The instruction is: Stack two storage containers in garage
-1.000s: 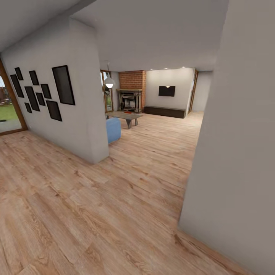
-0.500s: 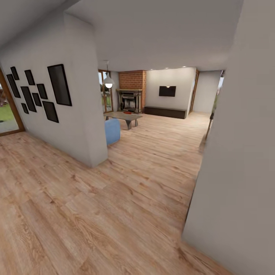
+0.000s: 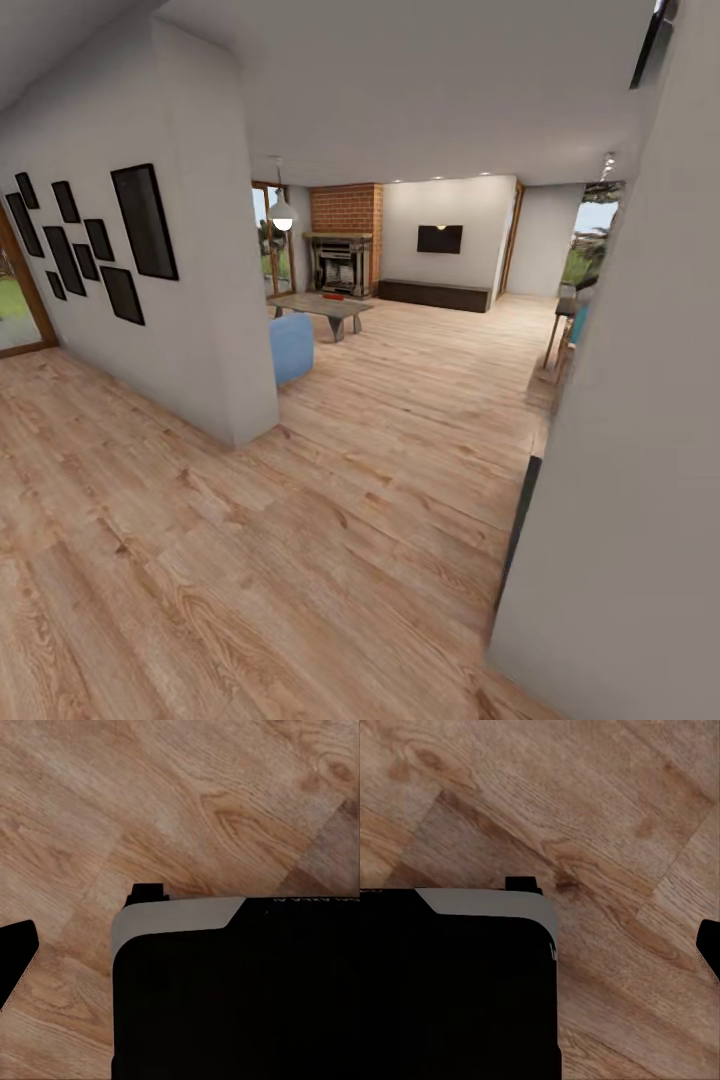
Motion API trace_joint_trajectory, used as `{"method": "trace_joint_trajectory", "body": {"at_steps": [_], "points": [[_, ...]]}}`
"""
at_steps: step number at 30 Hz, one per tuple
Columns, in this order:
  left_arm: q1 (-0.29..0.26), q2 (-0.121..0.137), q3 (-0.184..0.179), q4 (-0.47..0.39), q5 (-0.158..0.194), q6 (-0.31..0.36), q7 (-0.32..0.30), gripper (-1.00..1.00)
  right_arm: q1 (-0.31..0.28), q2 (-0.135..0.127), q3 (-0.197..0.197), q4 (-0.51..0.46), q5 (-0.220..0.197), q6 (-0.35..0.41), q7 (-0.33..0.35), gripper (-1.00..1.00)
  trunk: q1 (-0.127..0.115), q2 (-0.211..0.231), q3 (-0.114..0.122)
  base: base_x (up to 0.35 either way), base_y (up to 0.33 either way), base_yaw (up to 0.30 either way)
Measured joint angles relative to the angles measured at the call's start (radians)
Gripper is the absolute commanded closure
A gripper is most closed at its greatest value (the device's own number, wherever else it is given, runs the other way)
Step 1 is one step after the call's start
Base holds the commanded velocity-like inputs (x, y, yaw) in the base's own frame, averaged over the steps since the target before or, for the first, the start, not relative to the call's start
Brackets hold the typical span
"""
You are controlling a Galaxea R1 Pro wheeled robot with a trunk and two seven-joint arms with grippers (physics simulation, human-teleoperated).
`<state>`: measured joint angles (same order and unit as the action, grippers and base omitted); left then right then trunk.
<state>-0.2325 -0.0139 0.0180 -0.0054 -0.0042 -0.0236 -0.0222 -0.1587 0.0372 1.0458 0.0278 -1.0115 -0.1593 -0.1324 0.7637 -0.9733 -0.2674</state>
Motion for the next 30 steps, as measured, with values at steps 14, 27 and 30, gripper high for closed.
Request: {"method": "trace_joint_trajectory", "body": {"at_steps": [14, 27, 30], "points": [[0.000, 0.000, 0.000, 0.000, 0.000, 0.000, 0.000, -1.00, 0.000, 0.000, 0.000, 0.000, 0.001, -0.001, 0.000, -1.00, 0.000, 0.000, 0.000, 0.316, 0.000, 0.064], [0.000, 0.000, 0.000, 0.000, -0.001, 0.000, 0.000, -1.00, 0.000, 0.000, 0.000, 0.000, 0.002, -0.001, 0.000, -1.00, 0.000, 0.000, 0.000, 0.316, 0.000, 0.253], [0.000, 0.000, 0.000, 0.000, 0.000, 0.000, 0.000, -1.00, 0.000, 0.000, 0.000, 0.000, 0.001, -0.001, 0.001, -1.00, 0.000, 0.000, 0.000, 0.316, 0.000, 0.062]]}}
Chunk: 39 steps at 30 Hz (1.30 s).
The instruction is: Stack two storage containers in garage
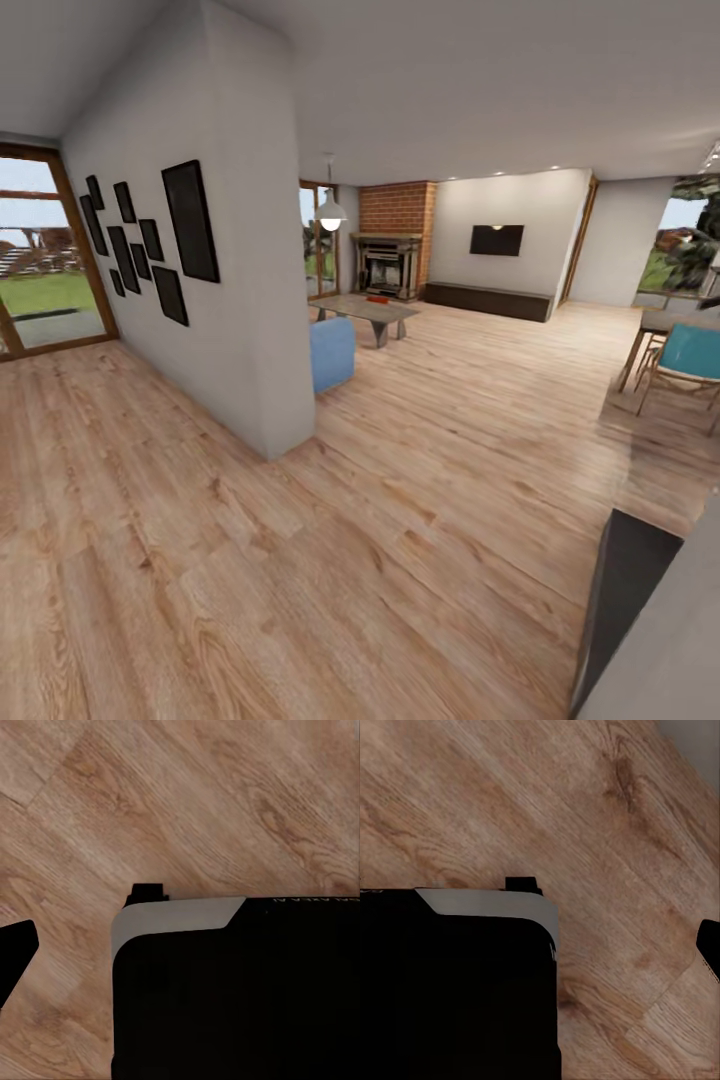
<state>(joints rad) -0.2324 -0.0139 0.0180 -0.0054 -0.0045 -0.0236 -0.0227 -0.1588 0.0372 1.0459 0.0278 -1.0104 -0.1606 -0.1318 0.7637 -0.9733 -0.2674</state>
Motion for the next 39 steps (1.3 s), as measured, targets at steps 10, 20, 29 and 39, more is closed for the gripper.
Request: {"method": "trace_joint_trajectory", "body": {"at_steps": [10, 20, 29, 39], "points": [[0.000, 0.000, 0.000, 0.000, 0.000, 0.000, 0.000, -1.00, 0.000, 0.000, 0.000, 0.000, -0.001, 0.000, 0.000, -1.00, 0.000, 0.000, 0.000, 0.316, 0.000, 0.007], [0.000, 0.000, 0.000, 0.000, 0.000, 0.000, 0.000, -1.00, 0.000, 0.000, 0.000, 0.000, -0.001, 0.000, 0.000, -1.00, 0.000, 0.000, 0.000, 0.316, 0.000, 0.000], [0.000, 0.000, 0.000, 0.000, 0.000, 0.000, -0.001, -1.00, 0.000, 0.000, 0.000, 0.000, -0.001, 0.000, -0.001, -1.00, 0.000, 0.000, 0.000, 0.316, 0.000, 0.000], [0.000, 0.000, 0.000, 0.000, 0.000, 0.000, -0.001, -1.00, 0.000, 0.000, 0.000, 0.000, -0.001, 0.000, 0.000, -1.00, 0.000, 0.000, 0.000, 0.316, 0.000, 0.000]]}}
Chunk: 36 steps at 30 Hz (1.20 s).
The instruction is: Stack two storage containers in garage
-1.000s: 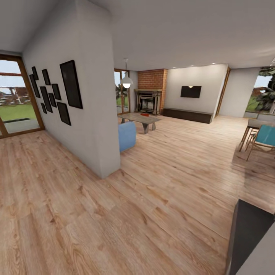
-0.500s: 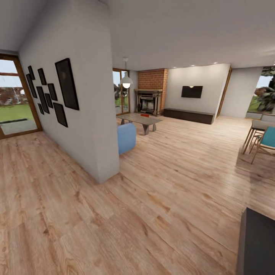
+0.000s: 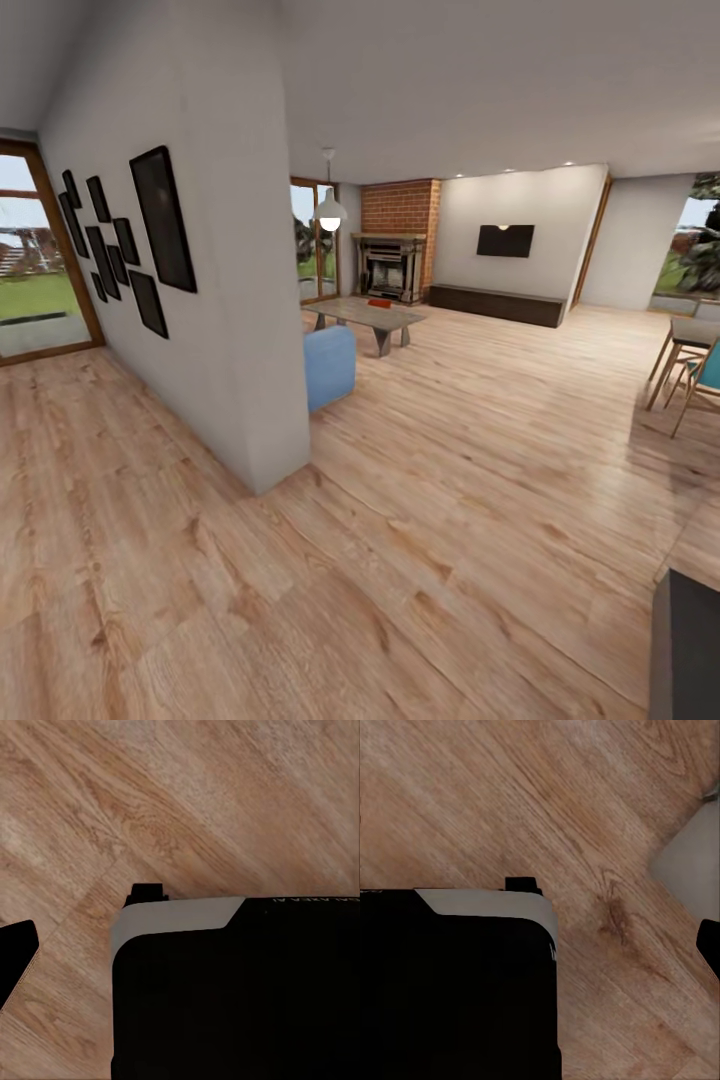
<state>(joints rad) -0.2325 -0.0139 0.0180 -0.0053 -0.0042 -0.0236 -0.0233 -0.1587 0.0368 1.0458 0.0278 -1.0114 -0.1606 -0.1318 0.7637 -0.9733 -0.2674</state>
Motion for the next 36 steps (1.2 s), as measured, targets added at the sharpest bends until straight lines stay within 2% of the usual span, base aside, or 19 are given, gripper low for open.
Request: {"method": "trace_joint_trajectory", "body": {"at_steps": [10, 20, 36], "points": [[0.000, 0.000, 0.000, 0.000, 0.000, 0.000, 0.001, -1.00, 0.000, -0.001, 0.000, 0.000, 0.010, 0.000, 0.000, -1.00, 0.000, 0.000, 0.000, 0.316, 0.000, 0.000], [0.000, 0.000, 0.000, 0.000, 0.000, 0.000, 0.000, -1.00, 0.000, -0.001, 0.000, 0.000, 0.000, -0.001, 0.000, -1.00, 0.000, 0.000, 0.000, 0.316, 0.000, -0.017], [0.000, 0.000, 0.000, 0.000, 0.000, 0.000, 0.000, -1.00, 0.000, -0.001, 0.000, 0.000, 0.000, 0.000, 0.000, -1.00, 0.000, 0.000, 0.000, 0.316, 0.000, -0.227]]}}
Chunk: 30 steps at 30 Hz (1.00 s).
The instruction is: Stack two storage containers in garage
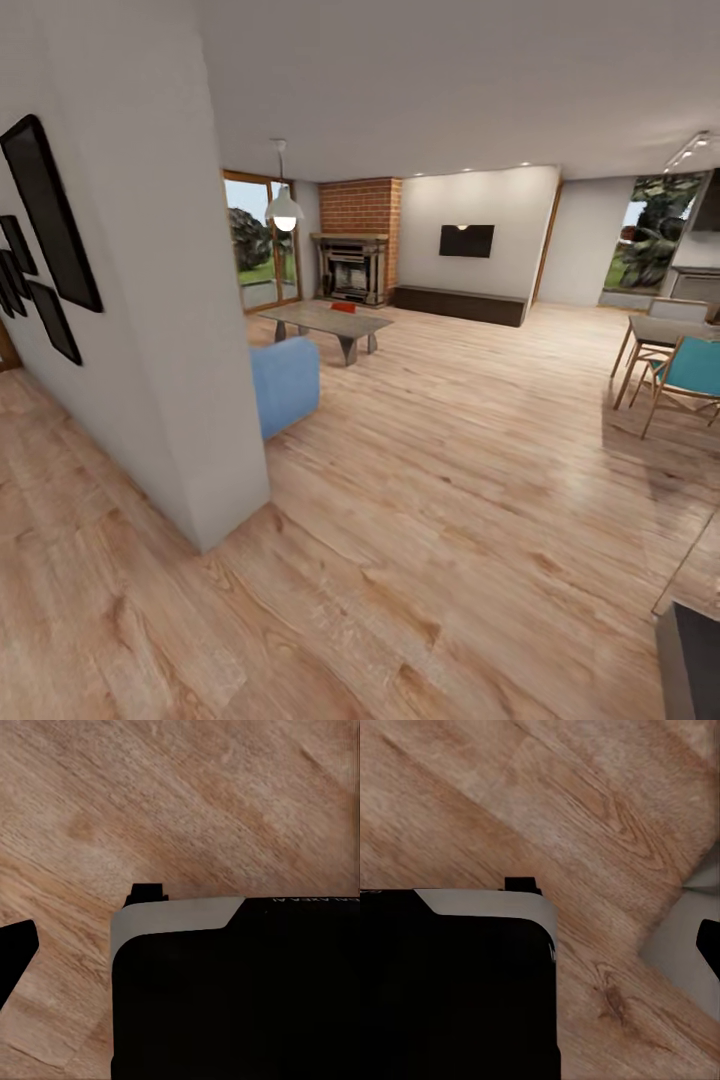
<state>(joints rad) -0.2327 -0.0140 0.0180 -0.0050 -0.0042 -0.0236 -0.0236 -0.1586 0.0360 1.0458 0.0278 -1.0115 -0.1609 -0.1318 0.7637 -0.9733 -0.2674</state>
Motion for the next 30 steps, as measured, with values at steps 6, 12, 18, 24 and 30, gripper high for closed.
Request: {"method": "trace_joint_trajectory", "body": {"at_steps": [6, 12, 18, 24, 30], "points": [[0.000, 0.000, 0.000, 0.000, 0.000, 0.000, 0.000, -1.00, 0.000, 0.000, 0.000, 0.000, 0.000, 0.000, 0.000, -1.00, 0.000, 0.000, 0.000, 0.316, 0.000, -0.189], [0.000, 0.000, 0.000, 0.000, 0.000, 0.000, 0.000, -1.00, 0.000, 0.001, 0.000, 0.000, 0.000, 0.000, 0.000, -1.00, 0.000, 0.000, 0.000, 0.316, 0.000, -0.026], [0.000, 0.000, 0.000, 0.000, 0.000, 0.000, 0.000, -1.00, 0.000, 0.001, 0.000, 0.000, 0.000, 0.000, 0.000, -1.00, 0.000, 0.000, 0.000, 0.316, 0.000, -0.002], [0.000, 0.000, 0.000, 0.000, 0.000, 0.000, 0.000, -1.00, 0.000, 0.001, 0.000, 0.000, 0.000, 0.000, 0.000, -1.00, 0.000, 0.000, 0.000, 0.316, 0.000, -0.137], [0.000, 0.000, 0.000, 0.000, 0.000, 0.000, 0.000, -1.00, 0.000, 0.001, 0.000, 0.000, 0.000, 0.000, 0.000, -1.00, 0.000, 0.000, 0.000, 0.316, 0.000, -0.217]]}}
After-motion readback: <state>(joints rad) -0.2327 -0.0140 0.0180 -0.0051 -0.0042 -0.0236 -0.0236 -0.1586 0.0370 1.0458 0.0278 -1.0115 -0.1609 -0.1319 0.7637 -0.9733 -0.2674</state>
